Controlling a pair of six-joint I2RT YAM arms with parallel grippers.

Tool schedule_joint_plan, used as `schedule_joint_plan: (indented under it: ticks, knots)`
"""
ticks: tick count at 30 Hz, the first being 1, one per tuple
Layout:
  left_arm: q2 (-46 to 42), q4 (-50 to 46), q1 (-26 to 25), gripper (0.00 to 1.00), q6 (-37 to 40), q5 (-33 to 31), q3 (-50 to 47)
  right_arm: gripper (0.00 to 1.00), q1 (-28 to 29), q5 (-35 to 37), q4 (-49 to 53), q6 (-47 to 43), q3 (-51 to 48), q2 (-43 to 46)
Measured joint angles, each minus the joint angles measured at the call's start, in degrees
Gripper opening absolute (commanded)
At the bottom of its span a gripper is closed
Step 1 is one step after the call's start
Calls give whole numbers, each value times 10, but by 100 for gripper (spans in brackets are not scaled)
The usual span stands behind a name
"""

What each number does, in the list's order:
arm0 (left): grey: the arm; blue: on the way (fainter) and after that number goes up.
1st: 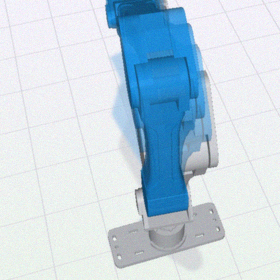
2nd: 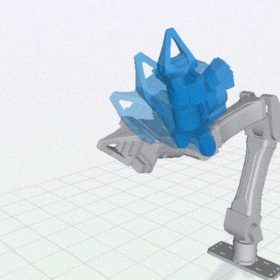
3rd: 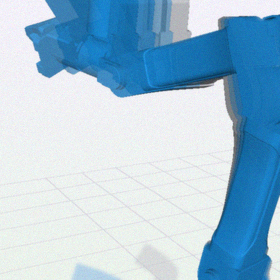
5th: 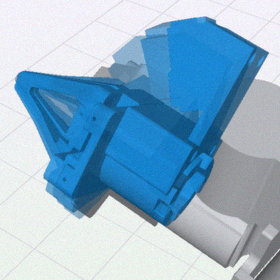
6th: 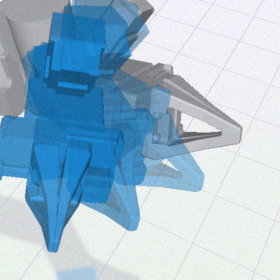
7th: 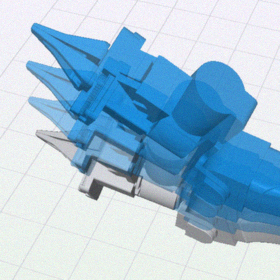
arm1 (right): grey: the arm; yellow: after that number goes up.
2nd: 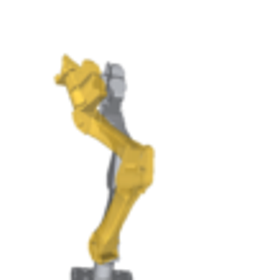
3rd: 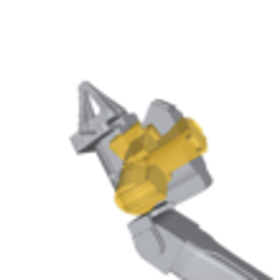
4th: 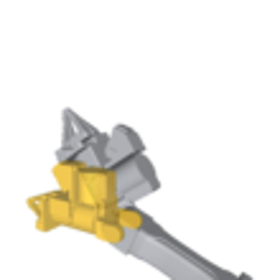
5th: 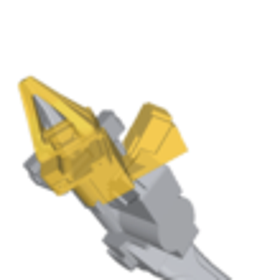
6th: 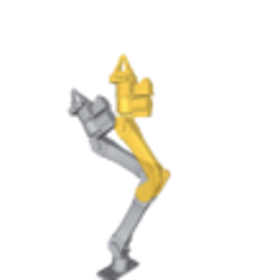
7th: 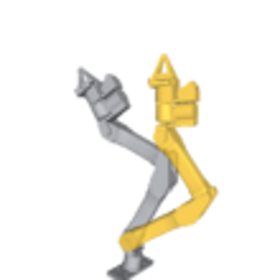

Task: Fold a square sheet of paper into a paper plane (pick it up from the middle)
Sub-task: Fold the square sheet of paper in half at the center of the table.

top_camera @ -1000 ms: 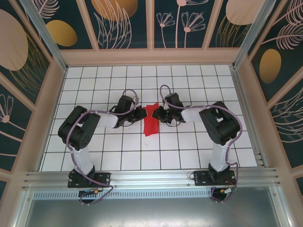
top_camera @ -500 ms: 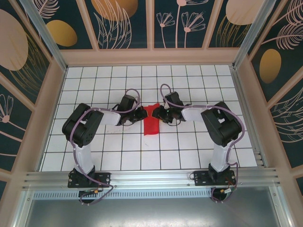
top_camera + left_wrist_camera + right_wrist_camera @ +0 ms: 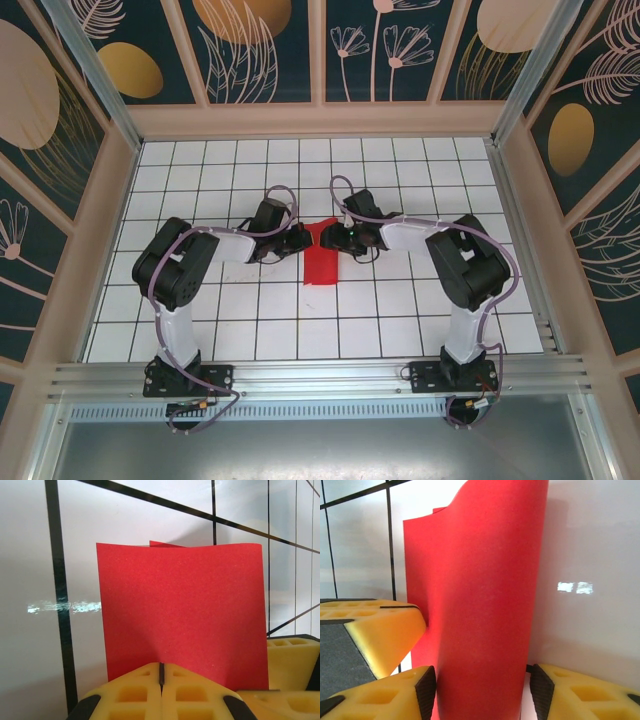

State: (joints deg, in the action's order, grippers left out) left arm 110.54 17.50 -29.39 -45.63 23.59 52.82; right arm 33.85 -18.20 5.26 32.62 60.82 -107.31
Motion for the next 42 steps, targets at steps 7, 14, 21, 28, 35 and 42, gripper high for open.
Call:
schedule_joint_plan:
  ticks: [7,14,21,28,35,42]
  knots:
    - [1,-2,0,1,2,9,14,66,7,10,11,-8,4,4]
    - [15,-2,-6,1,2,22,32,60,15,49,41,-8,10,9]
    - [19,-2,-10,1,2,28,42,50,15,70,58,-6,10,10]
    - [18,-19,-10,7,6,12,44,44,15,82,66,-3,10,10]
    - [-44,-47,-10,14,3,-62,44,45,15,85,66,-3,10,8]
    - [-79,-46,-10,18,4,-96,44,47,15,85,73,-2,18,3]
